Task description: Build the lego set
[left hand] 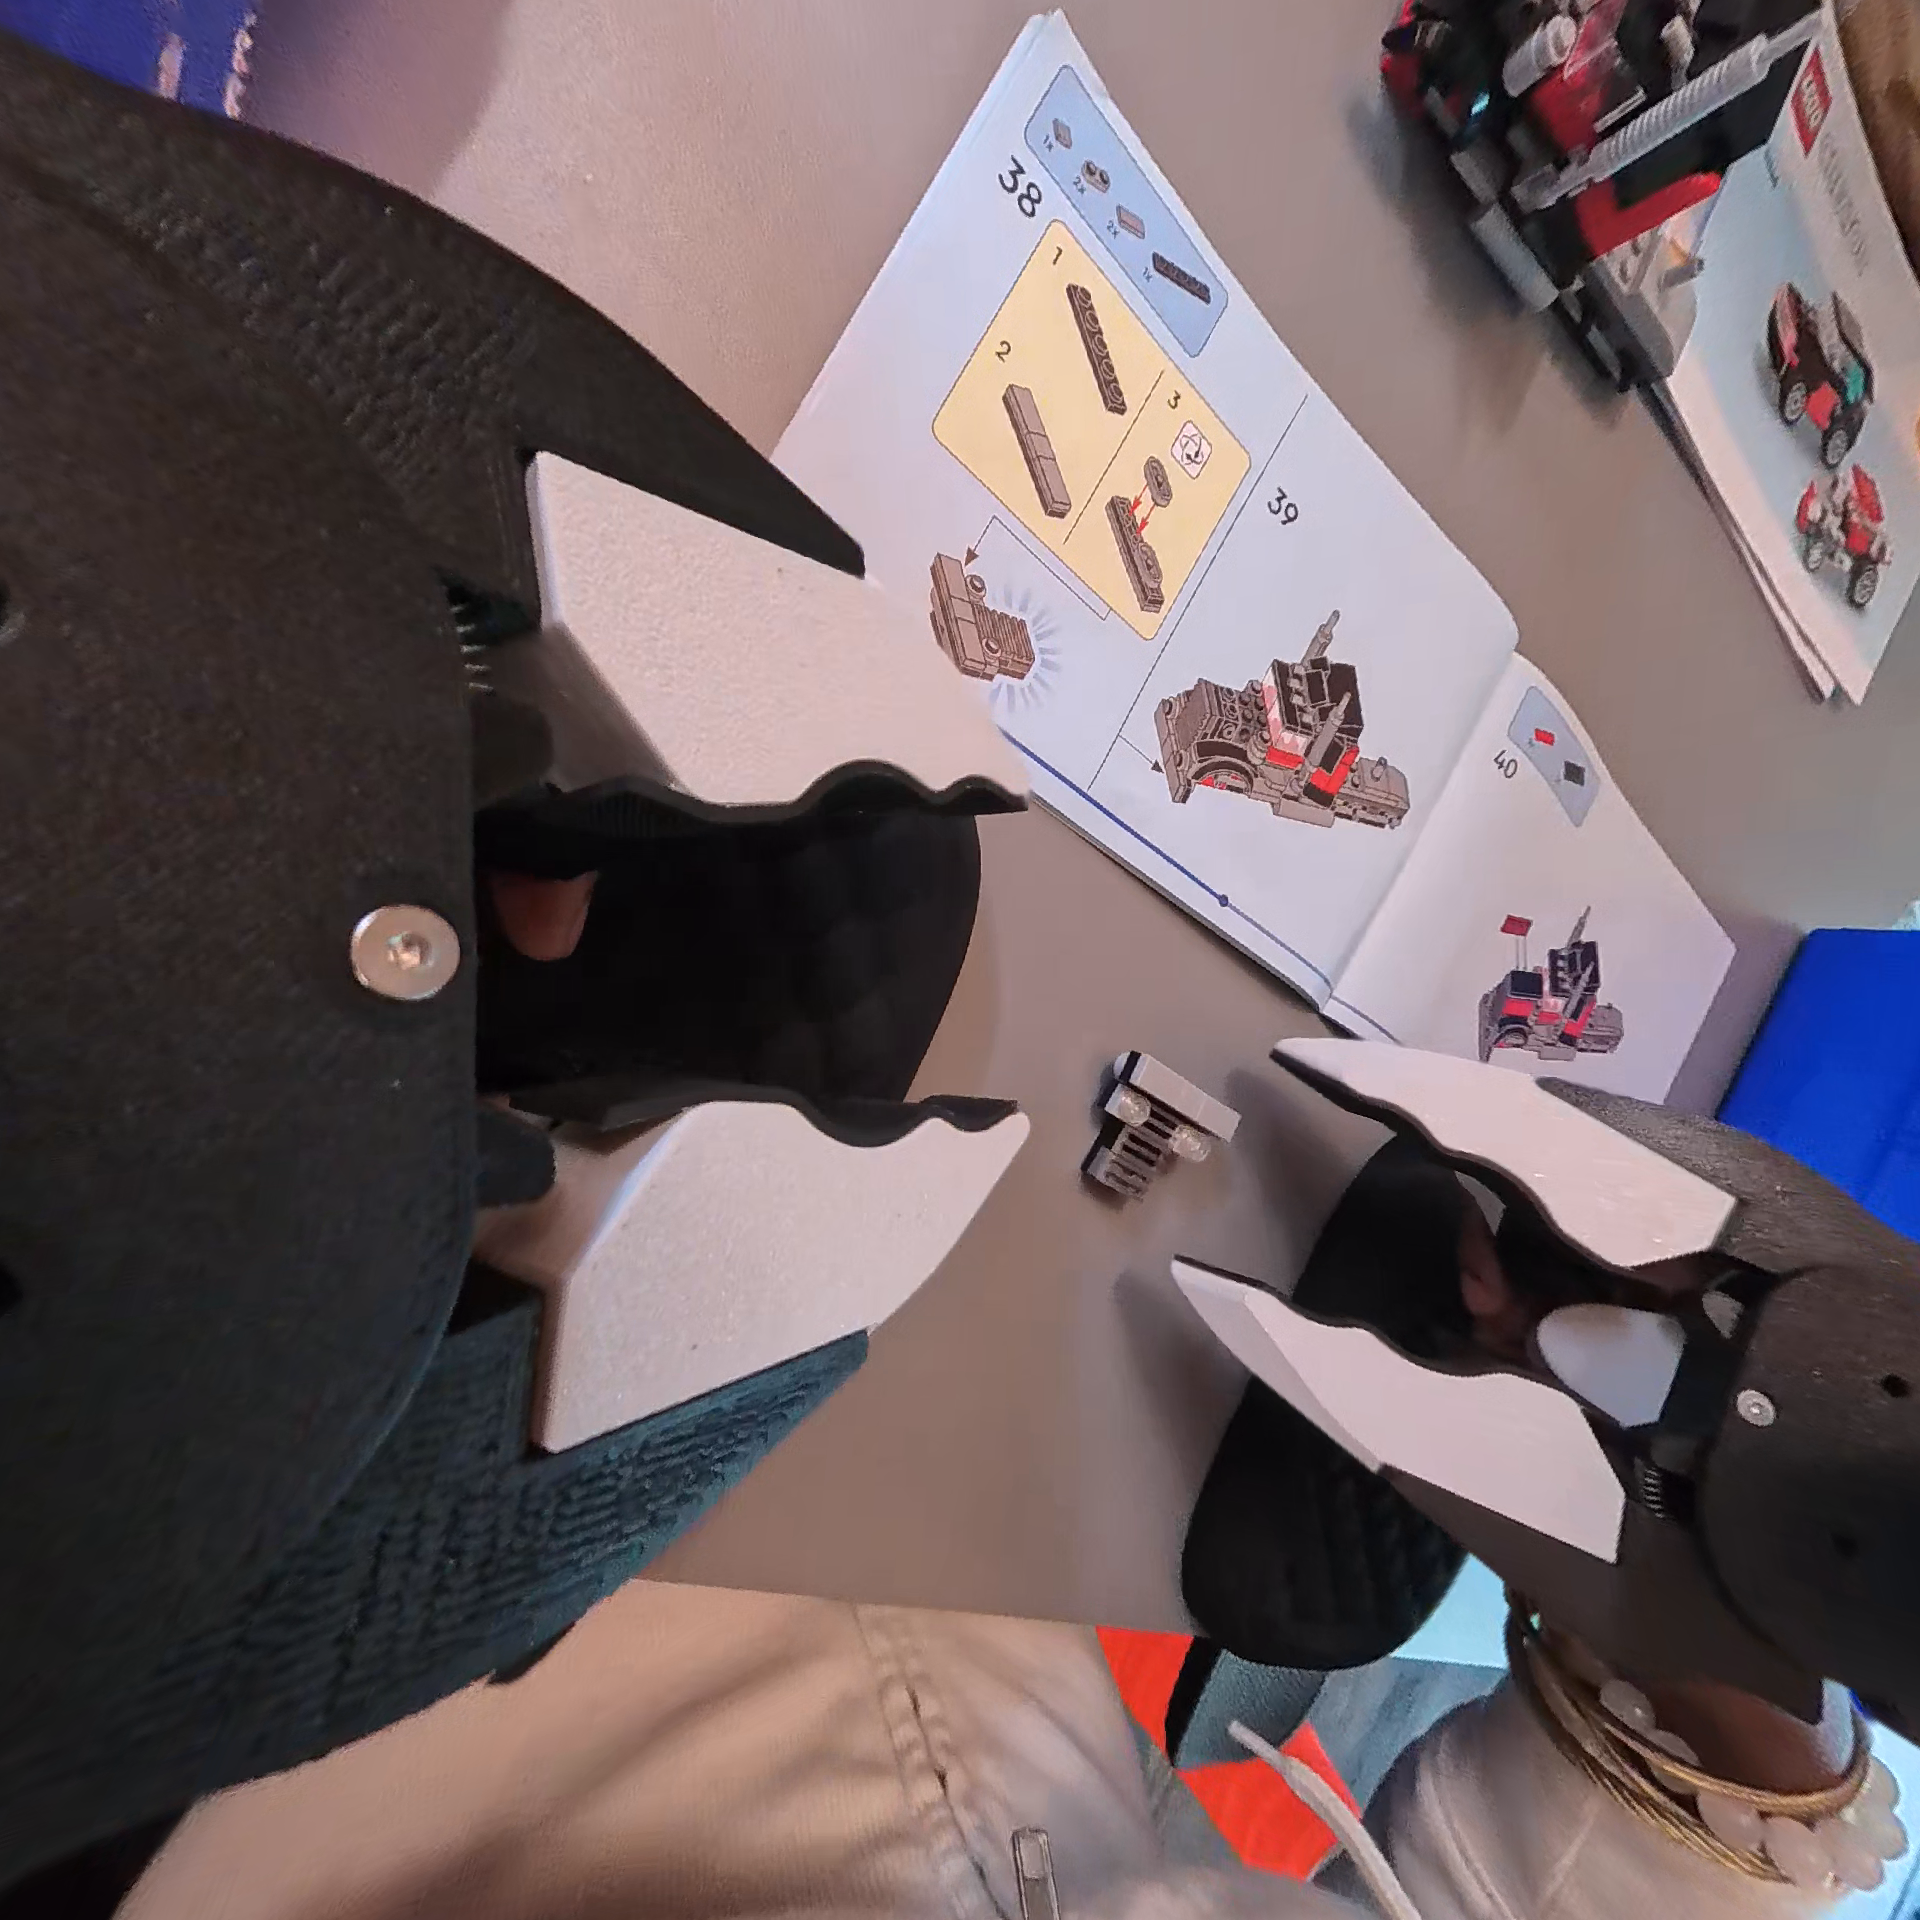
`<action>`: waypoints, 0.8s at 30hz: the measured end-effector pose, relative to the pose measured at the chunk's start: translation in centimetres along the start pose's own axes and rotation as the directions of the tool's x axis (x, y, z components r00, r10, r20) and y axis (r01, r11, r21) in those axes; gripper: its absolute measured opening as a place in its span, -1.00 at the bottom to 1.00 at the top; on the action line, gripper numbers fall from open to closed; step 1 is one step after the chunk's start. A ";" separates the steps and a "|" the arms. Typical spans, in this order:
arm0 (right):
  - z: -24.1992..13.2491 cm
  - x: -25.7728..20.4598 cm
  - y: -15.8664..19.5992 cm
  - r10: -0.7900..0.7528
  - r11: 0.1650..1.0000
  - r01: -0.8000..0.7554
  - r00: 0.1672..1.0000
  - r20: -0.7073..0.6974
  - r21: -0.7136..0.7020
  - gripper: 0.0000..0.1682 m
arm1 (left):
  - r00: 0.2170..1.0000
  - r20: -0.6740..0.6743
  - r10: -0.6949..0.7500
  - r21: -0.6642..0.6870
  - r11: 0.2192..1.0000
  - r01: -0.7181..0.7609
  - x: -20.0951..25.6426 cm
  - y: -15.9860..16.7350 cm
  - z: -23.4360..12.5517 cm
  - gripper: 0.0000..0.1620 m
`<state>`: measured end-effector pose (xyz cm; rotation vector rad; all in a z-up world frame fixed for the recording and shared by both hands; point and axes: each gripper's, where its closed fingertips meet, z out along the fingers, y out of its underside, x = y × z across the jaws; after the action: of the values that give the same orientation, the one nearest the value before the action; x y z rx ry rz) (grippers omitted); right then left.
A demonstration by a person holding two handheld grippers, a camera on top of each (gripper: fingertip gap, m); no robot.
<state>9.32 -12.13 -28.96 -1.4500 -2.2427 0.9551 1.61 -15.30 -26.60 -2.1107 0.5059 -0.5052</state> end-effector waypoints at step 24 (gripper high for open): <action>-1.2 0.6 -0.8 -0.006 0.989 0.005 1.000 0.002 0.147 -0.92 | 0.997 -0.039 0.065 -0.003 0.998 -0.065 1.6 -1.7 1.4 -0.73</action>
<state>9.19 -11.41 -27.55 -1.3785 -2.1271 1.0961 3.99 -14.24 -25.66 -2.0846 0.5962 -0.5091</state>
